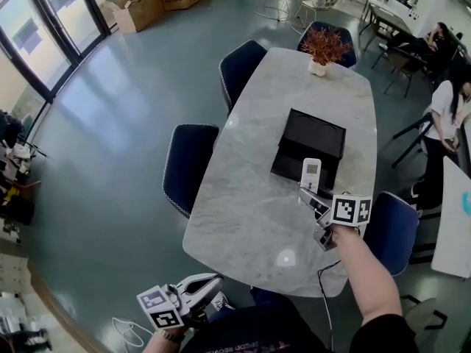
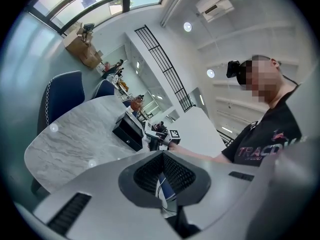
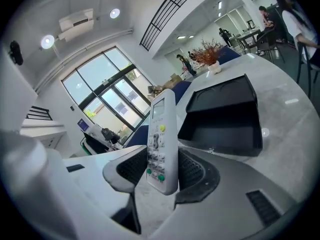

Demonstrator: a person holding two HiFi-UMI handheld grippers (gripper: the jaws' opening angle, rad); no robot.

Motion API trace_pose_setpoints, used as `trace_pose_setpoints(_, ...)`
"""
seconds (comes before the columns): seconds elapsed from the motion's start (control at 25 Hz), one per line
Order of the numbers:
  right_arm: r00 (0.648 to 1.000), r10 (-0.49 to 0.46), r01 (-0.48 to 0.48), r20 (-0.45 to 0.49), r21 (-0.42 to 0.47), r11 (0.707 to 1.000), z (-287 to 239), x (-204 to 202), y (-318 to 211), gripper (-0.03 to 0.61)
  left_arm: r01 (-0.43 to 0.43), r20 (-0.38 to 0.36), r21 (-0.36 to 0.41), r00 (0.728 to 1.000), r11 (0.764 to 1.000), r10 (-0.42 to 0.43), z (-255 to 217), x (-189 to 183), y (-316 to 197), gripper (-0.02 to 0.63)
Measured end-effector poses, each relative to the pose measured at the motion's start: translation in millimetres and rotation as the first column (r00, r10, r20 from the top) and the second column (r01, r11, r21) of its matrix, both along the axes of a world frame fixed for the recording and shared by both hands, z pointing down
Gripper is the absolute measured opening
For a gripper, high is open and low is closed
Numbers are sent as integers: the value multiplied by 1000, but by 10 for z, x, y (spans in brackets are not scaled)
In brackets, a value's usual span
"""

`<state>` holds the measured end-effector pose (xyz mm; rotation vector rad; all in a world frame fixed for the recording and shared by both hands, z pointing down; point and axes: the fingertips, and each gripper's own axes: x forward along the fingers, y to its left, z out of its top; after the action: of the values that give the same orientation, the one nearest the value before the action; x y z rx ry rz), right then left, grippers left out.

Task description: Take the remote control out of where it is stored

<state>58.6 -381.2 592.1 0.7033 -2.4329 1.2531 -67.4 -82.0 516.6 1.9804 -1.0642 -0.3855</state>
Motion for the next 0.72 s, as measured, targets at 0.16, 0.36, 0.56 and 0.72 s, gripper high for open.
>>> trace_pose_setpoints(0.16, 998, 34, -33, 54, -17, 999, -132, 16, 490, 176, -58, -1, 21, 998, 998, 58, -58, 46, 86, 6)
trace_pose_setpoints(0.36, 992, 65, -62, 107, -36, 997, -273, 26, 1158, 176, -127, -2, 46, 992, 991, 128, -85, 70, 296, 6)
trace_pose_setpoints(0.56, 983, 104, -94, 154, -66, 993, -420, 6, 1984, 176, -186, -3, 72, 983, 980, 186, -173, 44, 677, 6)
trace_pose_setpoints(0.72, 969, 163, -154, 188, -60, 986, -534, 5, 2481, 176, -240, -5, 87, 970, 967, 242, -212, 59, 895, 6)
